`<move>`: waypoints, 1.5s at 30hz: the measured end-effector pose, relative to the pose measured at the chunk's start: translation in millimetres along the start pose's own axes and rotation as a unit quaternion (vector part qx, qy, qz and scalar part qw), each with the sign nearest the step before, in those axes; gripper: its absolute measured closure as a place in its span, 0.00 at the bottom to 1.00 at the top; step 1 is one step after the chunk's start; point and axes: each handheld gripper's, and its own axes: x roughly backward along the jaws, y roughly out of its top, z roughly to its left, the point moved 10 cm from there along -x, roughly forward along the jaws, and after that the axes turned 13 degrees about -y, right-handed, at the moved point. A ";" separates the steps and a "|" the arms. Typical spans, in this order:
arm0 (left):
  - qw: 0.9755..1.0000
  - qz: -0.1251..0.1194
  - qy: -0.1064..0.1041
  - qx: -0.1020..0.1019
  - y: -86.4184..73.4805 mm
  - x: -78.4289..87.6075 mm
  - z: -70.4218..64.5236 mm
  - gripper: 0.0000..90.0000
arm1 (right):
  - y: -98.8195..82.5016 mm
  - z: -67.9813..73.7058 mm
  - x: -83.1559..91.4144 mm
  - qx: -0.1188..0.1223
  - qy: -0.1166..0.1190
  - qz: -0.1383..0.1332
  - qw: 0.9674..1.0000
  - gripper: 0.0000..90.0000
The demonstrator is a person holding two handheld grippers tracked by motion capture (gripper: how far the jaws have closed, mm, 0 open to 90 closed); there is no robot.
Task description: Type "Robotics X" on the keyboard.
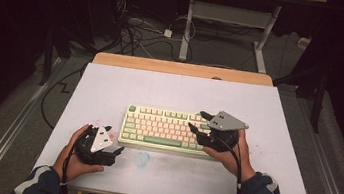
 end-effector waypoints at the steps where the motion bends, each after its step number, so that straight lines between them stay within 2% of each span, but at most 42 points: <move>1: 1.000 0.000 0.001 0.000 -0.1 -0.2 0.2 0.23 | -0.2 -2.1 2.8 -0.003 -0.007 -0.003 1.000 0.42; 2: 1.000 0.000 0.001 0.001 -0.2 -0.3 0.4 0.23 | -0.2 -2.1 2.8 -0.003 -0.007 -0.003 1.000 0.42; 3: 1.000 0.001 0.001 0.002 -0.3 -0.1 0.6 0.23 | -1.8 -7.1 7.7 -0.005 -0.024 -0.007 1.000 0.38; 4: 1.000 0.002 0.002 0.002 -0.2 0.3 1.0 0.23 | -1.8 -7.1 7.7 -0.005 -0.024 -0.007 1.000 0.38; 6: 1.000 0.001 0.001 0.007 0.9 1.2 1.1 0.24 | -6.8 -12.5 12.3 0.001 -0.048 -0.004 0.999 0.33; 8: 1.000 -0.001 -0.002 0.015 2.1 1.7 0.4 0.25 | -11.9 -14.2 16.7 -0.001 -0.053 -0.004 0.999 0.31; 11: 1.000 0.003 -0.001 0.024 2.8 2.7 1.1 0.33 | -24.4 -18.7 30.3 0.001 -0.073 -0.004 0.997 0.24; 12: 1.000 0.003 -0.003 0.025 3.3 3.3 1.2 0.33 | -24.4 -18.7 30.3 0.001 -0.073 -0.004 0.997 0.24; 13: 1.000 0.008 -0.002 0.029 4.1 4.6 2.8 0.43 | -31.0 -21.5 38.6 -0.005 -0.080 -0.007 0.997 0.24; 14: 1.000 0.008 -0.002 0.029 4.1 4.6 2.8 0.47 | -31.0 -21.5 38.6 -0.005 -0.080 -0.007 0.997 0.24; 15: 0.999 0.009 -0.003 0.033 5.1 5.1 3.4 0.53 | -39.2 -23.6 45.9 -0.008 -0.086 -0.009 0.996 0.24; 16: 0.999 0.012 -0.006 0.036 5.7 5.8 3.3 0.53 | -39.2 -23.6 45.9 -0.008 -0.086 -0.009 0.996 0.24; 17: 0.999 0.019 -0.013 0.046 6.3 6.4 3.0 0.67 | -48.7 -26.4 53.9 -0.011 -0.099 -0.010 0.995 0.25; 18: 0.999 0.019 -0.013 0.046 6.3 6.4 3.0 0.72 | -51.9 -27.0 56.3 -0.013 -0.100 -0.009 0.995 0.25; 19: 0.999 0.023 -0.015 0.045 5.5 6.2 2.6 0.72 | -51.9 -27.0 56.3 -0.013 -0.100 -0.009 0.995 0.25; 20: 0.999 0.026 -0.013 0.043 5.2 5.9 2.9 0.80 | -58.9 -30.0 63.2 -0.014 -0.113 -0.011 0.993 0.25; 22: 0.998 0.038 -0.018 0.042 3.5 5.3 1.2 0.89 | -65.0 -29.1 69.2 -0.026 -0.105 -0.009 0.994 0.26; 23: 0.998 0.041 -0.020 0.041 3.4 4.8 0.8 0.89 | -65.0 -29.1 69.2 -0.026 -0.105 -0.009 0.994 0.26; 25: 0.998 0.044 -0.023 0.042 5.4 3.4 -0.8 0.97 | -75.0 -27.5 75.4 -0.013 -0.112 0.000 0.994 0.25; 31: 0.997 0.049 -0.039 0.040 15.5 -4.1 -8.3 0.97 | -92.5 -22.9 80.5 -0.013 -0.113 0.022 0.993 0.26; 34: 0.996 0.054 -0.052 0.041 22.0 -11.4 -15.9 0.97 | -96.5 -18.1 82.4 -0.009 -0.104 0.029 0.994 0.25; 35: 0.996 0.058 -0.059 0.035 25.6 -16.9 -21.6 0.97 | -96.6 -17.3 82.6 -0.004 -0.103 0.028 0.994 0.25; 36: 0.996 0.058 -0.059 0.035 25.6 -16.9 -21.6 0.97 | -96.4 -17.0 82.3 -0.004 -0.103 0.027 0.994 0.25; 39: 0.995 0.068 -0.071 0.027 32.2 -32.7 -31.2 0.97 | -96.6 -16.4 80.3 -0.007 -0.099 0.030 0.995 0.26; 44: 0.994 0.068 -0.083 0.022 41.0 -52.5 -42.7 0.97 | -99.4 -13.7 77.7 -0.002 -0.092 0.036 0.995 0.26; 45: 0.993 0.075 -0.090 0.016 43.5 -62.1 -48.7 0.97 | -99.9 -13.4 77.1 0.001 -0.092 0.037 0.995 0.26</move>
